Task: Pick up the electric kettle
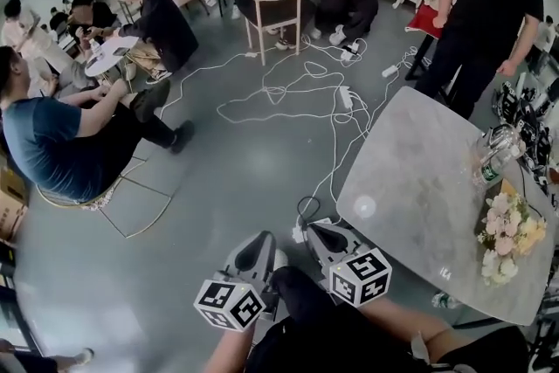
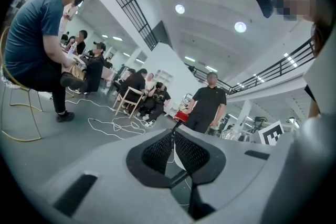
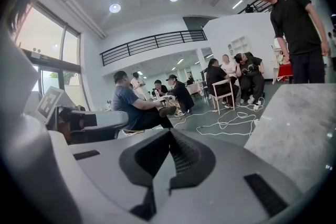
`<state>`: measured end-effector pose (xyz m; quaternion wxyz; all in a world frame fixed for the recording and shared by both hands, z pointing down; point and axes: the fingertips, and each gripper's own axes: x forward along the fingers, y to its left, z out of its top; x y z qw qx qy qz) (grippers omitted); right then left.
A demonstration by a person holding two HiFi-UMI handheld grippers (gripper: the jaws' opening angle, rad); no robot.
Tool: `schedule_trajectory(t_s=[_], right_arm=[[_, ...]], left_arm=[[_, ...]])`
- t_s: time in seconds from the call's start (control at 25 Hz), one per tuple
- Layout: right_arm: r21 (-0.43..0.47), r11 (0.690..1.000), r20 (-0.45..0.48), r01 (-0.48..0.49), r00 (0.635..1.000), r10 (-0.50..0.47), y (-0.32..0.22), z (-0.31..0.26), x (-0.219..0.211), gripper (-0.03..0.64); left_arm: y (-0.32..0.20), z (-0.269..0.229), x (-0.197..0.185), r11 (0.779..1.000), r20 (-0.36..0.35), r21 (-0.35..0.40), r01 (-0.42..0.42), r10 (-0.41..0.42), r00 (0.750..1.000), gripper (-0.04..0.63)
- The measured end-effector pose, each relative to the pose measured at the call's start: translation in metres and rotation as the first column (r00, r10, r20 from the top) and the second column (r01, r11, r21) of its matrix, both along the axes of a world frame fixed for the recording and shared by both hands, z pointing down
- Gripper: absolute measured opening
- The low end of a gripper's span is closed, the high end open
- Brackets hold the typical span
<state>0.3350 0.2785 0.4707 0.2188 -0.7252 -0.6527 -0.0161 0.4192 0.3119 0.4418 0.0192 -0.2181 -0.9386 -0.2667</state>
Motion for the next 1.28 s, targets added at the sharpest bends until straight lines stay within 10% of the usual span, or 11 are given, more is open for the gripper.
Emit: schedule_trajectory(t_s=[0.8, 1.28], right_arm=[[-0.007, 0.982, -0.051, -0.188, 0.981, 0.187, 0.153, 0.000, -0.087, 0.006], [0.005, 0.912, -0.082, -0.410, 0.909, 0.409, 0.160, 0.013, -0.170, 0.006]], left_arm=[[0.165, 0.002, -0.088, 0.989, -0.053, -0.010, -0.149, 0.148, 0.988, 0.023], [0.195, 0.014, -0.190, 0.928, -0.090, 0.014, -0.373, 0.372, 0.924, 0.023]])
